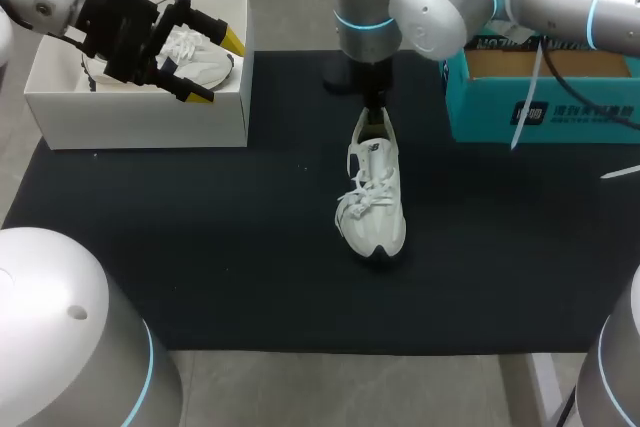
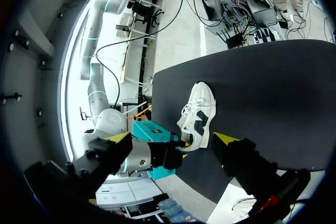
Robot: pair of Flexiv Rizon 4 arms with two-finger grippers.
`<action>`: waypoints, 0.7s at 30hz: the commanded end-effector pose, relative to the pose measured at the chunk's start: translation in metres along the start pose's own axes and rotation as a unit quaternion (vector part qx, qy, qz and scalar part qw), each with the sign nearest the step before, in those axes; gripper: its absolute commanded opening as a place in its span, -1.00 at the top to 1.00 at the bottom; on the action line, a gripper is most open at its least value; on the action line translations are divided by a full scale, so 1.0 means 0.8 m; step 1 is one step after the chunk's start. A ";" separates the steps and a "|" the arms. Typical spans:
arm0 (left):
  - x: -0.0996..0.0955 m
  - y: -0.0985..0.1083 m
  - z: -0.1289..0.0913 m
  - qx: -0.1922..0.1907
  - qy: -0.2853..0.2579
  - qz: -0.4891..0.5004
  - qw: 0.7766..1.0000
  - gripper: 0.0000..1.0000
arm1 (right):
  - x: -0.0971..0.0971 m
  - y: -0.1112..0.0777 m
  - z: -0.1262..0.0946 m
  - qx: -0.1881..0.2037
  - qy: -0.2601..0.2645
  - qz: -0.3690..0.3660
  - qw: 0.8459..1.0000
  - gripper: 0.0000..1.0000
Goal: Take the shoe out of the shoebox, open the shoe tongue, remove and reinsert the insole, then place the shoe into the shoebox
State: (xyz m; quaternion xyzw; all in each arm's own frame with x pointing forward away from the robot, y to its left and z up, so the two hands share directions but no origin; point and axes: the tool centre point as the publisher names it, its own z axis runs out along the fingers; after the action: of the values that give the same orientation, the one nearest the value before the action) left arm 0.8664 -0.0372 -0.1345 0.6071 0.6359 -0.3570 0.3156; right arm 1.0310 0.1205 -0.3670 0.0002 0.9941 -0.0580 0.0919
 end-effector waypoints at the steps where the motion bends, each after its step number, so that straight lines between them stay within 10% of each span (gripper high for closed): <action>1: -0.001 0.000 0.000 0.000 0.002 0.000 1.000 -1.00 | -0.005 0.000 0.010 0.002 0.004 0.002 1.000 0.11; 9: -0.001 0.000 0.000 0.000 0.002 0.000 1.000 -1.00 | 0.001 0.002 0.022 0.002 0.015 0.010 1.000 0.17; 13: -0.001 0.000 0.000 0.000 0.002 0.000 1.000 -1.00 | 0.005 0.000 0.022 0.003 0.018 0.016 1.000 1.00; 21: -0.001 0.000 0.000 0.000 0.002 0.000 1.000 -1.00 | 0.010 -0.004 -0.004 -0.002 0.023 0.033 0.999 1.00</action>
State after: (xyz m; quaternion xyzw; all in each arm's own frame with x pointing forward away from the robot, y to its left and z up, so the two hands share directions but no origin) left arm 0.8664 -0.0371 -0.1345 0.6071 0.6360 -0.3570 0.3156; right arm 1.0278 0.1206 -0.3810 0.0314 0.9957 -0.0534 0.0688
